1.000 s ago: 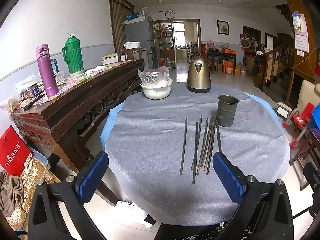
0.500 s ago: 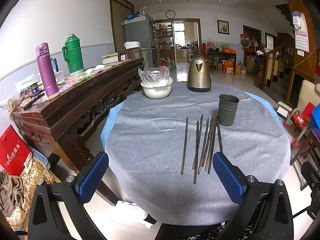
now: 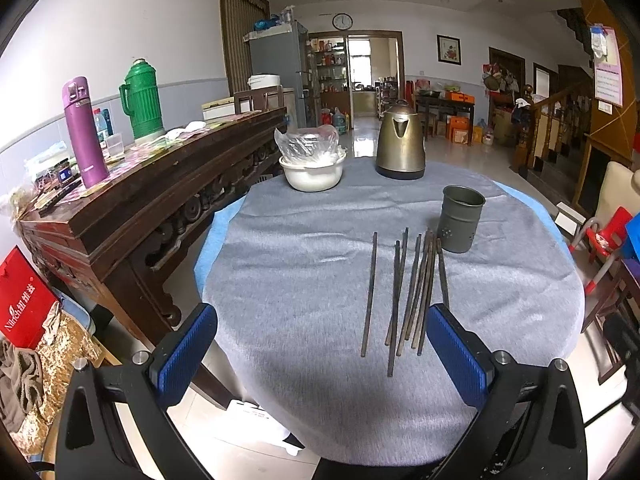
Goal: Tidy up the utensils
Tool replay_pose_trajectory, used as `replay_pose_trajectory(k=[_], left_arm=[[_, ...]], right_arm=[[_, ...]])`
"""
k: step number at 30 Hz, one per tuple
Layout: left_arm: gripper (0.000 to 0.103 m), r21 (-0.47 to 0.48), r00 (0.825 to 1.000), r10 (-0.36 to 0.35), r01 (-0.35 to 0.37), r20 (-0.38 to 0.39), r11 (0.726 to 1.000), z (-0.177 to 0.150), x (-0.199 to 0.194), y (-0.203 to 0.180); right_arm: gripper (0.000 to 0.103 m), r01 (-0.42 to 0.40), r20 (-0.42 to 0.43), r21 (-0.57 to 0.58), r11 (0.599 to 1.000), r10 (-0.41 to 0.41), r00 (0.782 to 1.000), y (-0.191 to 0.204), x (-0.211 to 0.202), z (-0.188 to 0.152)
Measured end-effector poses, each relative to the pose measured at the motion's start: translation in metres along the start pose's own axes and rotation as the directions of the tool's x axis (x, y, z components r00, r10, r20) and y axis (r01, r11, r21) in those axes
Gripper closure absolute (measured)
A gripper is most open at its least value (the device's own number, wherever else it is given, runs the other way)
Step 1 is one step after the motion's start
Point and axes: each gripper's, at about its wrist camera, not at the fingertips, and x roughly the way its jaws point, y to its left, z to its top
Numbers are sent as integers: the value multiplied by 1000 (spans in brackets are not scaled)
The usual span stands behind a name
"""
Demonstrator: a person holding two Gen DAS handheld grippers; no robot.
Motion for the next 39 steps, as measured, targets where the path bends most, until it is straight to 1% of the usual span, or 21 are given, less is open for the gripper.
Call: replay_pose_trajectory(k=[3,5,7,9,12,13,14,15,16,17,18,20,22,23,24,26,30,32,35,36,39], left_arm=[[0,10,999,-18,19,-32,1000,10,20,4],[0,7,994,-65,66,-91,998,19,44,9],[0,-10,978,-122,122,-170,992,27,73,16],[0,-39,960,-160,155,-232,987,31,103,22],[0,-76,935,-187,172,-300,982,37,142,25],[0,-86,927,-207,189,-312,978,40,156,24],[4,-92,919,-226,207,-324,974,42,166,22],[7,-100,905,-244,224,-347,970,46,182,20],[17,-105,897,-255,233,-361,967,49,193,17],[24,-106,888,-269,247,-373,963,52,204,14],[27,-104,880,-282,262,-382,959,55,214,10],[41,-96,864,-292,278,-410,956,59,234,2],[47,-94,845,-311,301,-434,949,63,249,-6],[52,-93,837,-321,313,-443,945,64,254,-10],[54,-92,828,-324,319,-457,943,65,261,-13],[58,-93,818,-325,321,-475,942,66,272,-16],[58,-92,798,-330,330,-505,939,68,289,-25],[58,-84,792,-321,327,-519,941,68,293,-29],[58,-82,777,-320,330,-542,940,68,301,-33],[59,-81,775,-318,329,-546,941,68,304,-34],[66,-88,756,-325,336,-569,938,68,313,-36]], right_arm=[[0,-22,-43,24,999,23,999,-3,24,13],[0,-46,-84,43,998,50,995,-7,47,22],[0,-74,-133,49,996,80,988,-8,77,31],[0,-119,-200,64,991,129,971,-7,110,38],[6,-174,-261,73,982,187,947,2,156,48],[14,-187,-275,65,980,198,941,6,171,50],[25,-200,-282,61,978,209,937,11,181,51],[31,-219,-294,62,974,227,928,17,199,53],[42,-231,-308,64,971,239,921,22,212,55],[50,-242,-324,69,968,251,912,26,225,56],[52,-257,-332,80,963,269,904,29,238,57],[64,-283,-343,94,954,298,891,35,259,57],[66,-297,-371,90,951,309,876,41,278,56],[70,-303,-381,92,949,314,870,43,285,55],[72,-309,-393,98,946,322,861,44,292,53],[75,-302,-417,108,947,319,851,46,305,50],[77,-295,-464,146,944,329,822,45,321,47],[77,-281,-477,147,948,317,820,47,325,46],[77,-274,-503,176,945,326,801,48,332,44],[77,-265,-504,174,948,317,804,50,333,45],[77,-244,-519,156,957,290,804,55,336,48]])
